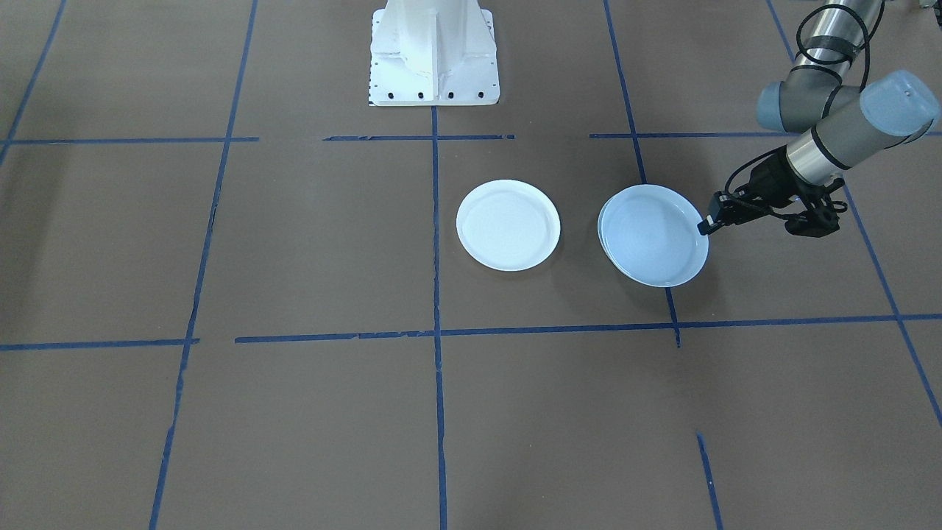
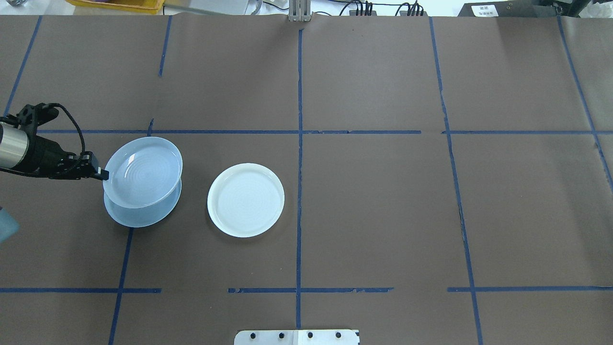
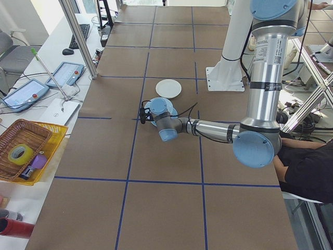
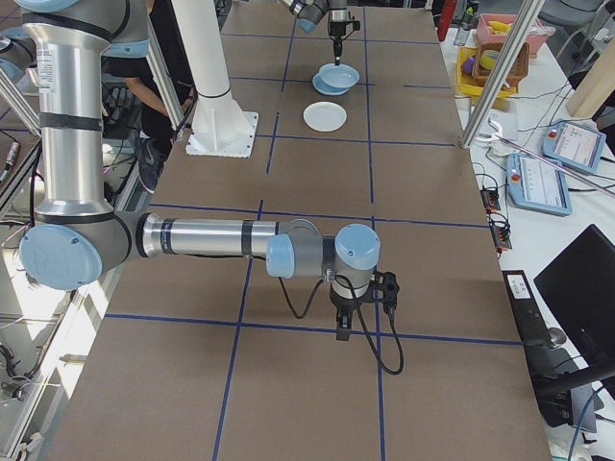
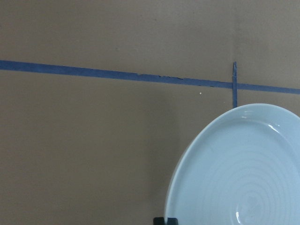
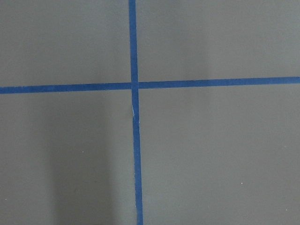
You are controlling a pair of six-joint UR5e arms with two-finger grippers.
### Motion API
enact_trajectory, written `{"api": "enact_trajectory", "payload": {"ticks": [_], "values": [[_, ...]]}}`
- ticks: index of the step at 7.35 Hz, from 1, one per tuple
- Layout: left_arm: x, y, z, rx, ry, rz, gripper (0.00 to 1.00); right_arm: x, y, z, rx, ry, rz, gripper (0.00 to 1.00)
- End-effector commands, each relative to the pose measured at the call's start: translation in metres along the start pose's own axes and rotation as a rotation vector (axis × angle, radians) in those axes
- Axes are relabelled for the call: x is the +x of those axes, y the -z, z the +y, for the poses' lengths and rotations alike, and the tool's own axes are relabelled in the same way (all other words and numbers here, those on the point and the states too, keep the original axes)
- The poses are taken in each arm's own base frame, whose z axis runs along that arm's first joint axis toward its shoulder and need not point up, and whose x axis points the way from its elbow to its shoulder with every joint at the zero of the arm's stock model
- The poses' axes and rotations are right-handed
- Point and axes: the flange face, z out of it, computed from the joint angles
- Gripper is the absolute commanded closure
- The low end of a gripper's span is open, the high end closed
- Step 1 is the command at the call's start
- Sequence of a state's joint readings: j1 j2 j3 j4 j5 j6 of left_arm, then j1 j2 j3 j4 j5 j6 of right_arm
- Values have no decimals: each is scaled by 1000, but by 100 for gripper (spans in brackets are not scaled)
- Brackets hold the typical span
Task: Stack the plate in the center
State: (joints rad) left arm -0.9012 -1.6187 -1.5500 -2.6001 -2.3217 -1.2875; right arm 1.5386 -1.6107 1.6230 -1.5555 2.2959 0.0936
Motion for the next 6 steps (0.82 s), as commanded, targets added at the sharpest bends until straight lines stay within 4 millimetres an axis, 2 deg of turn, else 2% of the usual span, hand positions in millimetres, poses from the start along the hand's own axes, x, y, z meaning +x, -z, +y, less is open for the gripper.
{"api": "enact_trajectory", "payload": {"ticks": [1,2,4,5,6], "values": [[-3,-3,5,-6,-4,-5,100,0,0,0,0,0,0,0],[-3,-1,6,-6,-11,3,100,0,0,0,0,0,0,0],[-20,9,22,-11,-48,-2,100,0,0,0,0,0,1,0],[-20,11,25,-12,-50,-1,100,0,0,0,0,0,1,0],[-22,9,26,-17,-48,-5,37,0,0,0,0,1,1,0]]}}
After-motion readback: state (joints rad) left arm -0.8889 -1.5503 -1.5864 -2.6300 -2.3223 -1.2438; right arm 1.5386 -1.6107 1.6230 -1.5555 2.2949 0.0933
